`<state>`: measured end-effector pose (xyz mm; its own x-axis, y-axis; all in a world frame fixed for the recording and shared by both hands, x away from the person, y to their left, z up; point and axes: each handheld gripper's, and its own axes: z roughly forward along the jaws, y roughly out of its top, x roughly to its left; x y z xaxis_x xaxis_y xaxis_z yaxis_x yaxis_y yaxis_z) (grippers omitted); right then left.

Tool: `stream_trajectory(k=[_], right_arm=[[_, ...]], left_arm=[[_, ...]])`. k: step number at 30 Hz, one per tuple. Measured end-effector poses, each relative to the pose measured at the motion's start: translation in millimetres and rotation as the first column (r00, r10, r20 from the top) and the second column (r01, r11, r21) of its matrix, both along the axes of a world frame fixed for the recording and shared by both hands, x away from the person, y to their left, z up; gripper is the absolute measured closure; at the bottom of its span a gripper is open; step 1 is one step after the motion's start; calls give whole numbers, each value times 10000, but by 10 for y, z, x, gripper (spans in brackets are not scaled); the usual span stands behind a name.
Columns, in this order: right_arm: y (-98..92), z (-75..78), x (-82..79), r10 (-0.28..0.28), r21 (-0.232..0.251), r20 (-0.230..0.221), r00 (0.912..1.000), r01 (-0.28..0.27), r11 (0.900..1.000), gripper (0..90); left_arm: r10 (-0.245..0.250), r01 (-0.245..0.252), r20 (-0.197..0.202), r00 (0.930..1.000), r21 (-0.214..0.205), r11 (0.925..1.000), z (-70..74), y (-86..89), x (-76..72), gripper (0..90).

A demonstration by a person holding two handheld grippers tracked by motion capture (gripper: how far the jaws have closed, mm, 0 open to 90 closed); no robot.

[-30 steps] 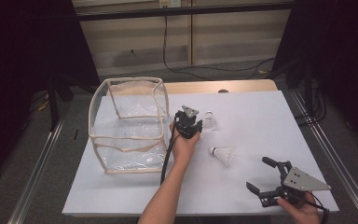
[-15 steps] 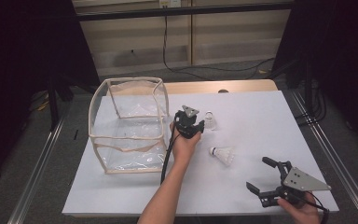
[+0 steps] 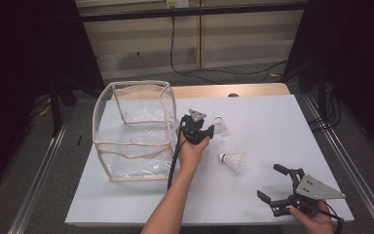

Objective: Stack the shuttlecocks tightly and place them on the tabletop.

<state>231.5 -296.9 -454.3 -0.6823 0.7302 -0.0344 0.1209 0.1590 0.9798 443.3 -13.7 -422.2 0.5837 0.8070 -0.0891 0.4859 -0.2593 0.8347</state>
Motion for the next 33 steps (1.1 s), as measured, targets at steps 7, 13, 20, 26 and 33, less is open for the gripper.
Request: stream_trajectory(k=[7,13,20,26,33], right_arm=[[1,0,0,6,12,-13,10000,-5,10000,3],[2,0,-1,9,8,-8,10000,-9,10000,4],[2,1,-1,8,-31,6,10000,-8,10000,3],[3,0,-1,6,5,-22,10000,-6,10000,3],[2,0,-1,22,-74,0,10000,-22,10000,4]], left_arm=[[-148,148,-129,9998,-10,9999,20,14,-35,510],[-296,296,-177,9994,-39,9996,58,16,-72,466],[-679,648,-449,9967,-685,9955,85,10,-158,375],[-1139,1097,-445,9925,-872,9901,104,-20,-278,268],[-1395,1324,-550,9887,-1161,9844,104,-8,-396,176]])
